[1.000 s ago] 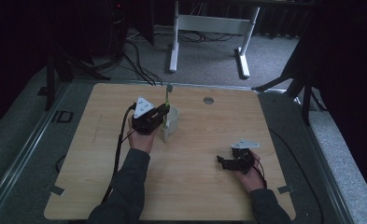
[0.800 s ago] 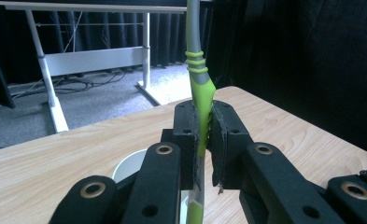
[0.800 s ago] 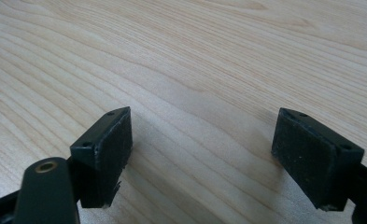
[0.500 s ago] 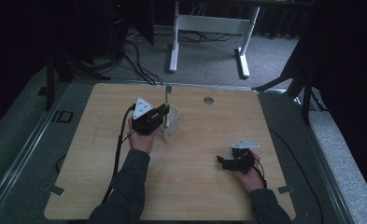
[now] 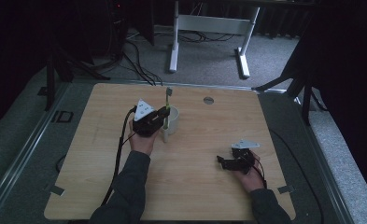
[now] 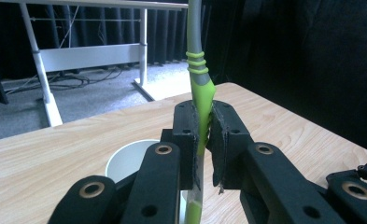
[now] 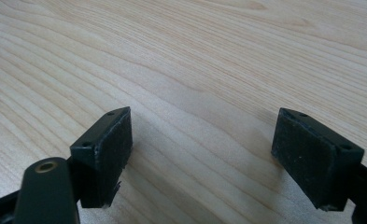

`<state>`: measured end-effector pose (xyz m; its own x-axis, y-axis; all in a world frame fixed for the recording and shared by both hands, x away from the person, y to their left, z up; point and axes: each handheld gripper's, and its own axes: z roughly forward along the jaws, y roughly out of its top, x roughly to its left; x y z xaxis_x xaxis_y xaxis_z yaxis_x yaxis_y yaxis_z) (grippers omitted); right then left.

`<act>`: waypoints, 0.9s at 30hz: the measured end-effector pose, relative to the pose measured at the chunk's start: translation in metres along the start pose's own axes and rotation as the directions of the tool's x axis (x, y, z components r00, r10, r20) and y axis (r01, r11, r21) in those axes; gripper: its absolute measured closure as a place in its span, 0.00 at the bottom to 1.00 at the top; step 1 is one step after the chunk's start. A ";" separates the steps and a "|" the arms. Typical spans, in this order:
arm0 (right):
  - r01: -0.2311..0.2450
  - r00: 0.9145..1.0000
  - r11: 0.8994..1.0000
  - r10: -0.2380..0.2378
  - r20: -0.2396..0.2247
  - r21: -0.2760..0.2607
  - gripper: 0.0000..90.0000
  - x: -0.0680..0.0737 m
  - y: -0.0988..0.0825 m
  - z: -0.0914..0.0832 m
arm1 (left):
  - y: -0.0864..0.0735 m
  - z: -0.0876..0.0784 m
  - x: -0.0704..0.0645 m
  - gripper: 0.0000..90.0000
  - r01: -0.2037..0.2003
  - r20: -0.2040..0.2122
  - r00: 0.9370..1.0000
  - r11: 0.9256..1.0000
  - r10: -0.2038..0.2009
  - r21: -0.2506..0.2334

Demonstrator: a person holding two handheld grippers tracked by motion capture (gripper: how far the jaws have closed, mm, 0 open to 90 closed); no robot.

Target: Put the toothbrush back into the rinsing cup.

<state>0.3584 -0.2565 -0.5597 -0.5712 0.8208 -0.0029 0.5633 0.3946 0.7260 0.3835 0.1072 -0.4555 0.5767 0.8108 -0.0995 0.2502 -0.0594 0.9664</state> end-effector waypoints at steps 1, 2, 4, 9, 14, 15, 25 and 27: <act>0.001 1.000 1.000 -0.001 0.000 -0.001 0.22 0.000 0.000 0.000 | 0.000 0.000 0.000 0.90 0.002 0.000 1.000 1.000 -0.002 -0.001; 0.000 1.000 1.000 0.000 0.000 0.000 0.22 0.000 0.000 0.000 | -0.001 0.000 0.000 0.90 0.003 -0.001 1.000 1.000 -0.003 0.000; 0.001 1.000 1.000 -0.001 0.000 0.000 0.22 0.000 0.000 0.000 | -0.002 0.000 0.000 0.90 0.000 -0.001 1.000 1.000 0.000 0.007; 0.001 1.000 1.000 -0.001 0.000 0.000 0.22 0.000 0.000 0.000 | -0.006 0.000 0.000 0.90 0.006 -0.002 1.000 1.000 -0.006 0.017; 0.001 1.000 1.000 -0.001 0.000 -0.001 0.22 0.000 0.000 0.000 | -0.009 0.000 0.000 0.90 0.008 0.001 1.000 1.000 -0.008 0.030; 0.001 1.000 1.000 -0.001 0.000 -0.001 0.22 0.000 0.000 0.000 | -0.010 0.000 0.000 0.90 0.009 0.001 1.000 0.999 -0.009 0.033; 0.001 1.000 1.000 -0.001 0.001 -0.001 0.22 0.000 0.000 0.000 | -0.017 0.005 -0.001 0.60 -0.007 0.025 1.000 0.994 0.004 0.113; 0.002 1.000 1.000 -0.002 0.001 -0.001 0.22 0.000 0.000 0.000 | -0.019 0.005 -0.004 0.50 -0.024 0.015 1.000 0.992 0.022 0.123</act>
<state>0.3586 -0.2564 -0.5598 -0.5720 0.8202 -0.0049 0.5613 0.3958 0.7268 0.3804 0.1027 -0.4743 0.5939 0.8004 -0.0815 0.3303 -0.1502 0.9319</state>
